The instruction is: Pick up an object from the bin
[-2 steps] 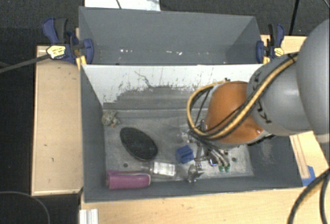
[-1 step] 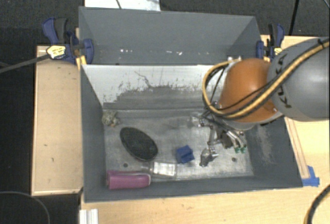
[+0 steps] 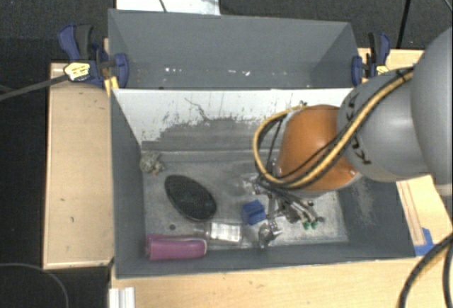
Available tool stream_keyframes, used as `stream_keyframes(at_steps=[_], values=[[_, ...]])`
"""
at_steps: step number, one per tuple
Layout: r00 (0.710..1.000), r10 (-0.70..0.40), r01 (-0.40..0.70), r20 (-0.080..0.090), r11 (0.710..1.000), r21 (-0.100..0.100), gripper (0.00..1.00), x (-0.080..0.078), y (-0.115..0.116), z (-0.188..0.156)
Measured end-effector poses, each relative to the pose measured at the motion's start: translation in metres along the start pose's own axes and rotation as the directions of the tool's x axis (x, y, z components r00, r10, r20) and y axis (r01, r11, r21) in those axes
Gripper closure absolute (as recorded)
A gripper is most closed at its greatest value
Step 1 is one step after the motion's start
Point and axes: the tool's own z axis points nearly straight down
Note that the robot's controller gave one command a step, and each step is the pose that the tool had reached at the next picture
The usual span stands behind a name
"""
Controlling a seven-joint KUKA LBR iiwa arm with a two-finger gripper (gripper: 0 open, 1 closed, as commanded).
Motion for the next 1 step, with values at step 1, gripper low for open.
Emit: stream_keyframes(at_steps=[1], values=[[1.000,0.001,-0.001,0.005,1.000,0.001,1.00,-0.0015,-0.0014,-0.0025]])
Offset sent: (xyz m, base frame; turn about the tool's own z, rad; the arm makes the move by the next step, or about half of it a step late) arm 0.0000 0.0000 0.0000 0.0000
